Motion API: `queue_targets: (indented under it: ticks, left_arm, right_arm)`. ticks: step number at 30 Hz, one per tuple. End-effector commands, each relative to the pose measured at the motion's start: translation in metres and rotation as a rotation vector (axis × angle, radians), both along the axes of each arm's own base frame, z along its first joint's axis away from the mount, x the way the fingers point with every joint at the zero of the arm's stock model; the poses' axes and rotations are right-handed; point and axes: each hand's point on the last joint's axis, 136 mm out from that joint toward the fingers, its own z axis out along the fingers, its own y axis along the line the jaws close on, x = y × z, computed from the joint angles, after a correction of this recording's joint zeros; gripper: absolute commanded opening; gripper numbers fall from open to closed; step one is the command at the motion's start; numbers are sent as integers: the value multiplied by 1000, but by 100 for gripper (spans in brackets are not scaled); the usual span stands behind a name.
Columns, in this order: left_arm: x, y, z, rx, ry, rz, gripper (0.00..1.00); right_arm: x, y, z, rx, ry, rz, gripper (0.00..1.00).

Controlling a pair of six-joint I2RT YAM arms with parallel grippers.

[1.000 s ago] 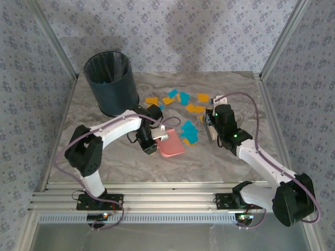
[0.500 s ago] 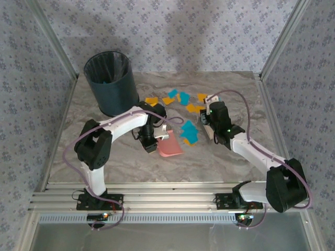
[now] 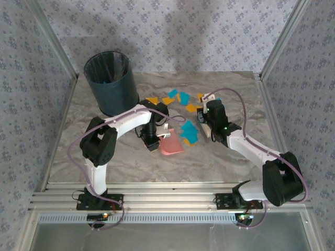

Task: Sweep away the paper scraps from the table

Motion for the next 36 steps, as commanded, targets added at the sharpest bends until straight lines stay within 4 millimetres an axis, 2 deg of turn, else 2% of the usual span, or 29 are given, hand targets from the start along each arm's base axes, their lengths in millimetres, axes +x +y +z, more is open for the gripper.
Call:
queue_targets:
  ticks: [1,13,36]
  left_arm:
    - [-4,0,4,20,18,-11,0]
    - [-4,-1,-2,33,38,-6,0]
    - [-5,-4,-5,34,49,2,0]
  right_arm:
    - [2,14,9,27,-22,33,0]
    - [-10,35,-5,70,26,89,0]
    - [-20,71,2,204,42,192,0]
